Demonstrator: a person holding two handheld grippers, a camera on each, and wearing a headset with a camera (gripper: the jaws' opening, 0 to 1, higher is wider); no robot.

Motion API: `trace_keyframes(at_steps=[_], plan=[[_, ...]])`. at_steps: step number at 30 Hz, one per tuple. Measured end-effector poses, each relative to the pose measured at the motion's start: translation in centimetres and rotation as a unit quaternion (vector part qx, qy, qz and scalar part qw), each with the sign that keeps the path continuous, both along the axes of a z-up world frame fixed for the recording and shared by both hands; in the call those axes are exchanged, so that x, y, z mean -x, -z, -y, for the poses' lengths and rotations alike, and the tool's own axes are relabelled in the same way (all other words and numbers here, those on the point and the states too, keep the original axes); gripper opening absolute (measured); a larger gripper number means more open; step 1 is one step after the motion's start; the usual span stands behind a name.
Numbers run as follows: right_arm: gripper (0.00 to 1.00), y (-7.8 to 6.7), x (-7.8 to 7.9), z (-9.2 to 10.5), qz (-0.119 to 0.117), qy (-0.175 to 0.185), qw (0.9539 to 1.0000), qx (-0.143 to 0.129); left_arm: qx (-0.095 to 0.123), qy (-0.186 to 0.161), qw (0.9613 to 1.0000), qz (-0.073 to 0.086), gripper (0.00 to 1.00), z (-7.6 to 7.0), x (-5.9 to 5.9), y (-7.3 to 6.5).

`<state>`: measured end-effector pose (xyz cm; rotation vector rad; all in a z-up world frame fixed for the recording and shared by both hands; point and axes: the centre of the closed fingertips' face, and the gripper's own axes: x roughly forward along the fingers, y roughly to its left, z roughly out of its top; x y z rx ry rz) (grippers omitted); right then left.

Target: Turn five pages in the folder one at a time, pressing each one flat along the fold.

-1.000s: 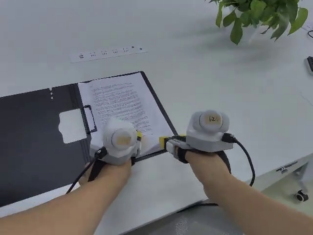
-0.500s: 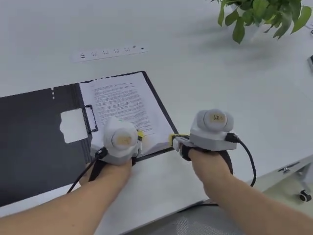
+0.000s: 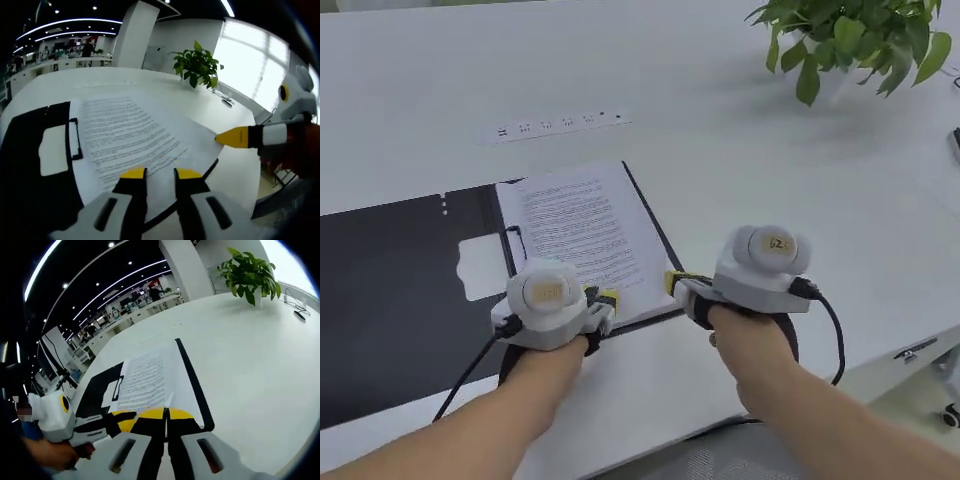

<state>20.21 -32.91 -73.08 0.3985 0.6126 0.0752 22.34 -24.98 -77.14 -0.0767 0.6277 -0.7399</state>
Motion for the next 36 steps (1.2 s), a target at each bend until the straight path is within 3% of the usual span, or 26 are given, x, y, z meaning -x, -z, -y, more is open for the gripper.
trace_keyframes(at_steps=[2, 4, 6, 14, 18, 26, 31, 36], plan=[[0.00, -0.8, 0.0, -0.5, 0.010, 0.003, 0.9999, -0.006, -0.010, 0.001, 0.9999, -0.003, 0.28, -1.0, 0.3, -0.2], [0.00, -1.7, 0.0, -1.3, 0.020, 0.006, 0.9995, -0.026, -0.004, -0.002, 0.9999, -0.016, 0.36, -2.3, 0.9, -0.7], [0.00, -2.5, 0.0, -2.1, 0.029, 0.006, 0.9990, -0.035, -0.011, -0.003, 0.9998, -0.014, 0.42, -3.8, 1.3, -1.2], [0.00, -4.6, 0.2, -6.0, 0.052, -0.018, 0.9965, -0.063, -0.039, -0.006, 0.9984, 0.040, 0.42, -9.8, 2.8, -4.1], [0.00, -5.0, 0.4, -7.9, 0.055, -0.033, 0.9957, -0.067, -0.040, -0.020, 0.9975, 0.055, 0.43, -12.0, 3.5, -5.7], [0.00, -5.9, 0.4, -10.8, 0.061, -0.058, 0.9939, -0.071, -0.037, -0.033, 0.9960, 0.074, 0.43, -14.5, 4.8, -7.7], [0.00, -6.5, 0.3, -13.4, 0.066, -0.082, 0.9917, -0.073, -0.039, -0.032, 0.9940, 0.097, 0.43, -15.7, 5.3, -9.4], [0.00, -7.0, -0.1, -16.0, 0.069, -0.105, 0.9894, -0.073, -0.037, -0.039, 0.9927, 0.108, 0.43, -17.3, 5.7, -10.5]])
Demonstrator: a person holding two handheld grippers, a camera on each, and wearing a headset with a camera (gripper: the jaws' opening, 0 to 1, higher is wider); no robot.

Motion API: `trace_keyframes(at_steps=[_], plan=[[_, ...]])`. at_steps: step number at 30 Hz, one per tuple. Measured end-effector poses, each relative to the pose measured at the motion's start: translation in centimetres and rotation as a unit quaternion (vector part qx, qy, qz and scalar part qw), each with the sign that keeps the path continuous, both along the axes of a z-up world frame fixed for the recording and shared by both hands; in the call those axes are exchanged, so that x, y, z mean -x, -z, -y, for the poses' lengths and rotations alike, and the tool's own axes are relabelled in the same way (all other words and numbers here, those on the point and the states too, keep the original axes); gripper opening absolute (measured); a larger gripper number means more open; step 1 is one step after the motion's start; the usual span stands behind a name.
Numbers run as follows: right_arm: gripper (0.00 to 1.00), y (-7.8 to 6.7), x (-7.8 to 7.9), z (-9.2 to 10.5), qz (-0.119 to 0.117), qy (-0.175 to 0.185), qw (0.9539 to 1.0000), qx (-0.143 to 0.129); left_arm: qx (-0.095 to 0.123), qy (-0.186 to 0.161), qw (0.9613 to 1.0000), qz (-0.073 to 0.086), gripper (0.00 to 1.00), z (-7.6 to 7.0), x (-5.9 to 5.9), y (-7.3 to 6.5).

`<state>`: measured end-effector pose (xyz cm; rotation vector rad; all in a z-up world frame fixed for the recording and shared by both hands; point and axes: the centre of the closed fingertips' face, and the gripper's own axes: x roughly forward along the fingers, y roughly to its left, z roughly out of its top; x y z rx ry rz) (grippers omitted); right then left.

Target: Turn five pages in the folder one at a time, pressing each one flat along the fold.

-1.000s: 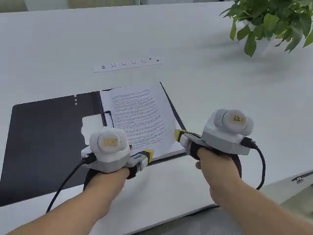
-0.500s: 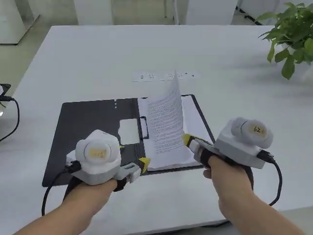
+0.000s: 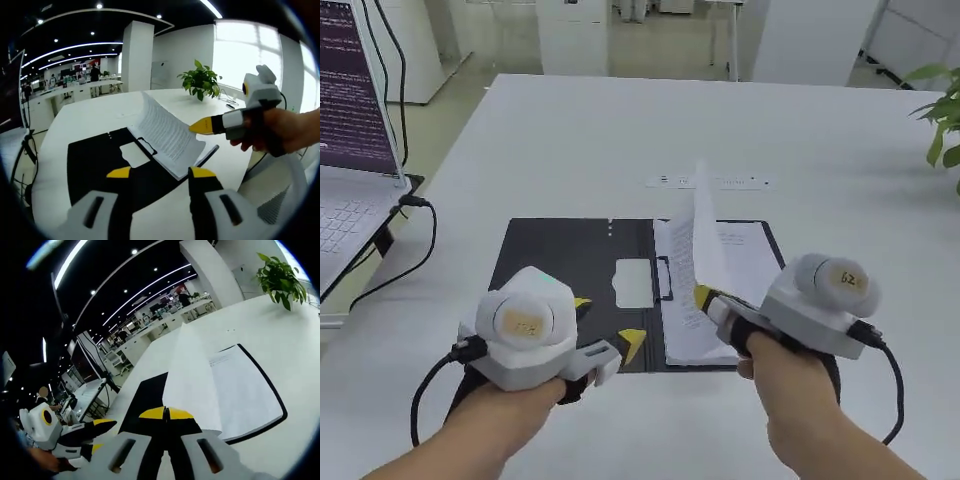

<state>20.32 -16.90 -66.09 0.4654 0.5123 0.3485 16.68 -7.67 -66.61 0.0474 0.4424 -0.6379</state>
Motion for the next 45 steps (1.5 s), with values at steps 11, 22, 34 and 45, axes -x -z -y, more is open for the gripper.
trace_keyframes(at_steps=[11, 22, 34, 45], plan=[[0.00, 0.4, -0.4, -7.0, -0.005, -0.064, 0.9978, 0.017, -0.008, -0.030, 0.9995, 0.008, 0.42, -4.7, 1.0, -0.8], [0.00, 3.2, 0.2, -12.0, -0.030, -0.115, 0.9920, 0.044, -0.011, -0.065, 0.9978, 0.006, 0.41, -8.6, 2.4, -0.3], [0.00, 6.7, -0.3, -14.3, -0.061, -0.140, 0.9842, 0.090, -0.008, -0.099, 0.9951, 0.006, 0.40, -11.5, 3.2, -0.3], [0.00, 10.7, -0.7, -16.0, -0.098, -0.168, 0.9714, 0.136, -0.004, -0.113, 0.9935, -0.005, 0.40, -13.1, 3.9, 0.6]])
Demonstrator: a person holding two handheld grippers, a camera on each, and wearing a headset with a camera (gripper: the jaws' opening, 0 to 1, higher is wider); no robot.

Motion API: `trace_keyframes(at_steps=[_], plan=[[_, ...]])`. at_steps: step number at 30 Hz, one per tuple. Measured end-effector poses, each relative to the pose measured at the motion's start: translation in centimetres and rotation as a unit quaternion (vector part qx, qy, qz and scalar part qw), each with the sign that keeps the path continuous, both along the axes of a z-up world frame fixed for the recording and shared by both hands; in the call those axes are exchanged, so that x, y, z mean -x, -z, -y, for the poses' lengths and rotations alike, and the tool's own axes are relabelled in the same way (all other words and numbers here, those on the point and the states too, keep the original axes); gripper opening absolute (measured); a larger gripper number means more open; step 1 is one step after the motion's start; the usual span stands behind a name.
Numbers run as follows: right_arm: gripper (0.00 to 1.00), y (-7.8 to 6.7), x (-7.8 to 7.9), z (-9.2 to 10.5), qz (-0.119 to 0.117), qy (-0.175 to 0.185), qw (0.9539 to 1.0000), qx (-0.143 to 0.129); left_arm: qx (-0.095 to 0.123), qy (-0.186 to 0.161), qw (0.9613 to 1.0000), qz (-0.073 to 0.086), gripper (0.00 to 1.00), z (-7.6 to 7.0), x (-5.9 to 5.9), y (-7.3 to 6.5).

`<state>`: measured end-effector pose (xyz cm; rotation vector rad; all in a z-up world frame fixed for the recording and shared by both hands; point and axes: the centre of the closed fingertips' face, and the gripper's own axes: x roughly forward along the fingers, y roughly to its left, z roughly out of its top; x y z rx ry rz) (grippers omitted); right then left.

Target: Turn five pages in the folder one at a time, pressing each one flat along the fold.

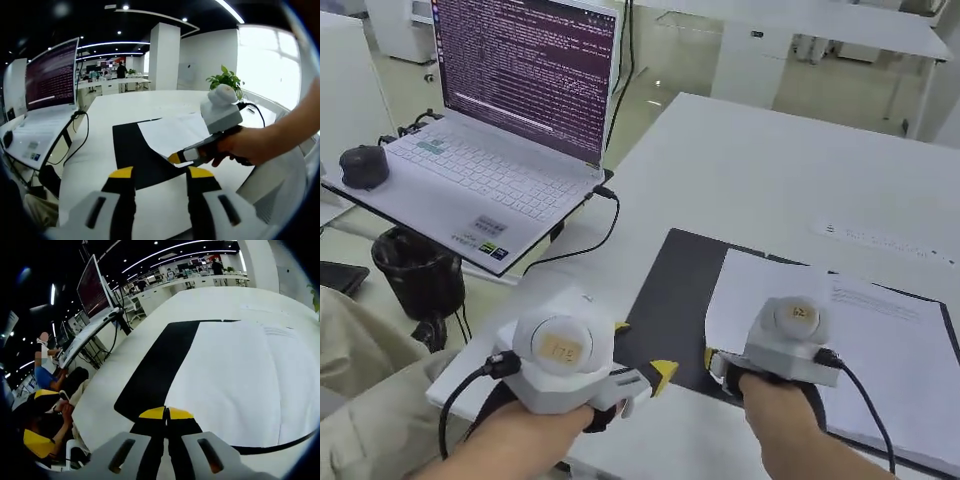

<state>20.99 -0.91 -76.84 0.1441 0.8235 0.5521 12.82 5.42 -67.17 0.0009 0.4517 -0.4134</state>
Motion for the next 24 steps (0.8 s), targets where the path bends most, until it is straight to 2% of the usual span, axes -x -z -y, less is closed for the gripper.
trace_keyframes(at_steps=[5, 9, 10, 11, 12, 14, 18, 19, 22, 24], plan=[[0.00, 1.0, 0.5, -0.9, -0.014, -0.018, 0.9997, 0.005, 0.006, -0.005, 0.9999, -0.009, 0.39, -0.2, 0.3, 0.6], [0.00, 1.8, 0.6, -1.1, -0.011, -0.030, 0.9994, 0.016, 0.007, -0.004, 0.9999, -0.014, 0.38, -0.1, 0.4, 1.1], [0.00, 2.4, 0.8, -1.1, -0.022, -0.033, 0.9990, 0.019, 0.008, -0.003, 0.9998, -0.016, 0.38, 0.0, 0.4, 1.2], [0.00, 2.6, 0.8, -1.0, -0.027, -0.032, 0.9990, 0.014, 0.008, -0.003, 0.9998, -0.017, 0.38, 0.0, 0.4, 1.3], [0.00, 2.4, 0.5, -1.1, -0.017, -0.029, 0.9994, 0.002, 0.007, -0.001, 0.9998, -0.020, 0.38, 0.1, 0.3, 1.5], [0.00, 2.4, 0.5, -0.9, -0.021, -0.026, 0.9994, -0.008, 0.005, 0.002, 0.9997, -0.024, 0.38, 0.2, 0.2, 1.9], [0.03, 2.1, 1.0, -1.6, -0.029, -0.041, 0.9982, -0.034, 0.000, 0.009, 0.9994, -0.033, 0.38, 0.5, -0.1, 2.8], [0.03, 1.8, 1.3, -2.0, -0.026, -0.052, 0.9973, -0.044, -0.001, 0.012, 0.9993, -0.034, 0.38, 0.6, -0.2, 2.9], [0.07, 1.1, 1.4, -2.0, -0.012, -0.056, 0.9972, -0.049, -0.004, 0.018, 0.9990, -0.040, 0.38, 1.1, -0.4, 3.3], [0.08, 0.4, 1.3, -2.2, -0.012, -0.051, 0.9961, -0.072, -0.006, 0.025, 0.9987, -0.043, 0.38, 1.5, -0.7, 3.6]])
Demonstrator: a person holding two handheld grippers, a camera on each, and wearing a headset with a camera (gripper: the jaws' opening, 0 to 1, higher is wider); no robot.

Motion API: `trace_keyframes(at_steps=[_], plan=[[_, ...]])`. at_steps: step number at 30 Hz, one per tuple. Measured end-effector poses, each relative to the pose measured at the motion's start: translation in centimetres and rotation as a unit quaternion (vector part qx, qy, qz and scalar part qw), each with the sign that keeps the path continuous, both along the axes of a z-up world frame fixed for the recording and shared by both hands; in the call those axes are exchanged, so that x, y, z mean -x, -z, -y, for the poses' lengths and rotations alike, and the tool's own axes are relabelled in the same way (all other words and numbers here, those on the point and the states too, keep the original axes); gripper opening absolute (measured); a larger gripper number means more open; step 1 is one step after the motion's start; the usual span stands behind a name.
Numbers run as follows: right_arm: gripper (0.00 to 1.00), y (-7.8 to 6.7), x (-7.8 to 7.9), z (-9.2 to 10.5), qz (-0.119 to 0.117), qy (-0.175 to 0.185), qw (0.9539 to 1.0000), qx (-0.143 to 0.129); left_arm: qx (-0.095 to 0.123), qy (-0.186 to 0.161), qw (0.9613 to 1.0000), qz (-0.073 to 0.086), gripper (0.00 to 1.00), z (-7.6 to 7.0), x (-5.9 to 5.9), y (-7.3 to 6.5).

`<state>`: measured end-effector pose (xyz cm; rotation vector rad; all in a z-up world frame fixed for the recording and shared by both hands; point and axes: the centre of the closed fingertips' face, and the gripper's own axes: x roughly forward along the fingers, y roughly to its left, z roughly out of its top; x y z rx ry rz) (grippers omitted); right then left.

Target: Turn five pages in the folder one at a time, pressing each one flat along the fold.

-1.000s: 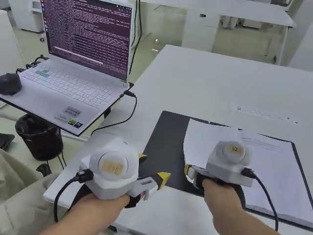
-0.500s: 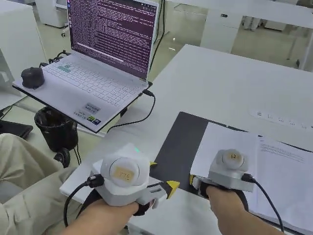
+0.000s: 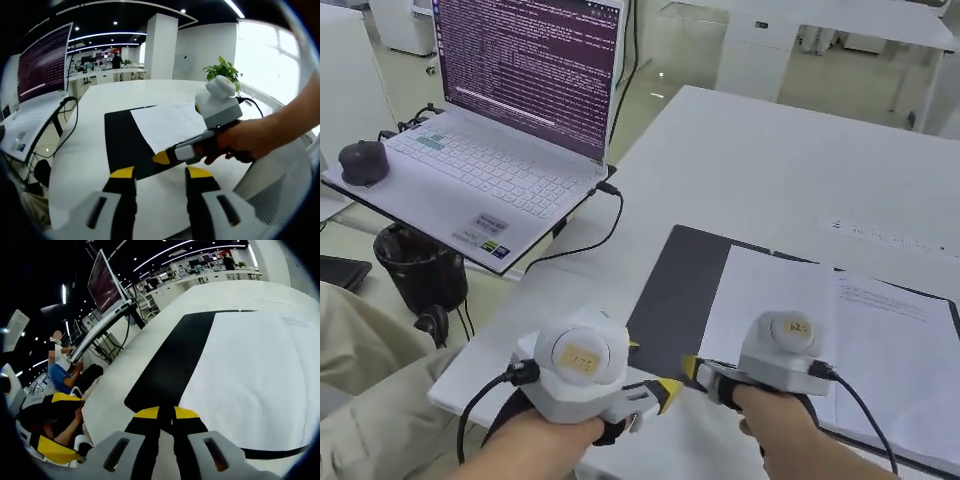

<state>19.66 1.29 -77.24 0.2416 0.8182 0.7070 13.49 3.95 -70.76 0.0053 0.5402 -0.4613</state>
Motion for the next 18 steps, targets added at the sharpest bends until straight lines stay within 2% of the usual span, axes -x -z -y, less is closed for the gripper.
trace_keyframes(at_steps=[5, 8, 12, 15, 18], plan=[[0.10, -1.1, -0.5, 0.8, 0.015, 0.003, 0.9998, -0.013, -0.008, 0.023, 0.9997, -0.010, 0.38, 1.4, -1.0, 1.1], [0.09, -1.7, -1.1, 2.2, 0.029, 0.013, 0.9994, -0.012, -0.009, 0.032, 0.9994, -0.013, 0.37, 2.2, -1.6, 1.5], [0.08, -2.8, -2.1, 4.7, 0.049, 0.040, 0.9979, -0.016, -0.014, 0.047, 0.9987, -0.016, 0.36, 3.7, -2.9, 2.5], [0.08, -3.2, -2.7, 6.9, 0.048, 0.062, 0.9967, -0.020, -0.011, 0.057, 0.9982, -0.017, 0.34, 5.0, -3.9, 3.2], [0.08, -3.6, -3.3, 9.2, 0.059, 0.089, 0.9942, -0.016, -0.015, 0.062, 0.9978, -0.016, 0.30, 6.1, -5.2, 4.1]])
